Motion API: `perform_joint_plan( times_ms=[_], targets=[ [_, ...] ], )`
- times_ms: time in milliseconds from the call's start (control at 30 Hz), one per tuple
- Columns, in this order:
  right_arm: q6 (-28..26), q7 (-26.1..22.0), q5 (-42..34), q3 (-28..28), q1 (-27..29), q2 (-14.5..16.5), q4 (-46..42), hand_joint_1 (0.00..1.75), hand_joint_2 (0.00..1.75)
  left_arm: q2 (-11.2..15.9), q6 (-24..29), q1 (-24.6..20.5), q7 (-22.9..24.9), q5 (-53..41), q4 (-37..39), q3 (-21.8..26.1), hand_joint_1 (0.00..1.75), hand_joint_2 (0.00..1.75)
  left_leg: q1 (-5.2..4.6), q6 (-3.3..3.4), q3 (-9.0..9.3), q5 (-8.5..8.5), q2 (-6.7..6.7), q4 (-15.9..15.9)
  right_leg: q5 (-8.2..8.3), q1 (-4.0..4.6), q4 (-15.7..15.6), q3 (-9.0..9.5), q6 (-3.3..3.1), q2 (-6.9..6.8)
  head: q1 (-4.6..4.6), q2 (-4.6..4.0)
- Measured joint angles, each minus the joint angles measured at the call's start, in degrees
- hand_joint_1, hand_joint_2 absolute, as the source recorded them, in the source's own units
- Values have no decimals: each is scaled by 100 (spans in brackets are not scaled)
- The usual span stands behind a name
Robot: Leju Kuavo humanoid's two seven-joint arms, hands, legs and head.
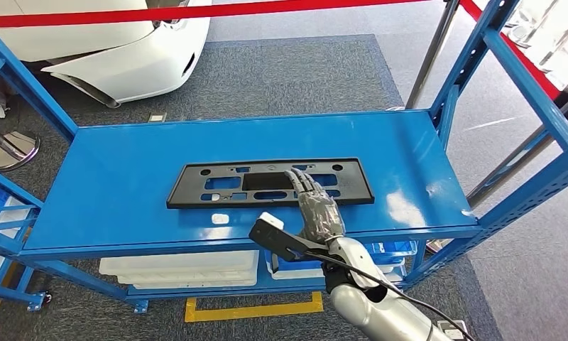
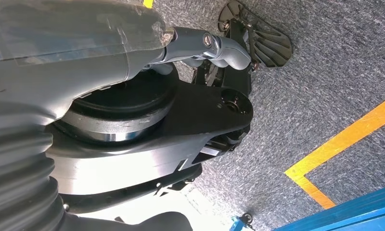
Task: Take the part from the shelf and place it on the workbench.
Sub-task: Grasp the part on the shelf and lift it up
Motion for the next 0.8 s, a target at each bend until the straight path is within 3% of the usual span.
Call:
perform_joint_plan(
  times_ms=[67, 200, 500, 800],
  targets=[
    [28, 29, 33, 15, -13, 21, 69, 0, 175, 0, -1, 0, 0, 2, 1, 0, 0, 175, 0, 0, 0, 0, 0, 0, 0, 0, 0, 0, 0, 0, -1, 0],
    [278, 244, 286, 45, -89, 32, 197, 0, 175, 0, 34, -6, 49, 18, 1, 0, 0, 0, -1, 0, 0, 0, 0, 0, 0, 0, 0, 0, 0, 0, -1, 0],
    [1156, 887, 507, 73, -333, -128, 394, 0, 175, 7, 81, -28, 216, 57, 4, -19, 0, 0, 0, 1, 2, 1, 0, 1, 0, -5, 0, -1, 0, 0, 0, 0],
    [1293, 1321, 675, 53, -371, -489, 425, 0, 175, 15, 42, -29, 239, 63, 14, -72, 0, 0, -1, 2, 1, 0, 0, 2, 0, -11, -2, -1, 1, 0, -1, 0]
  ],
)
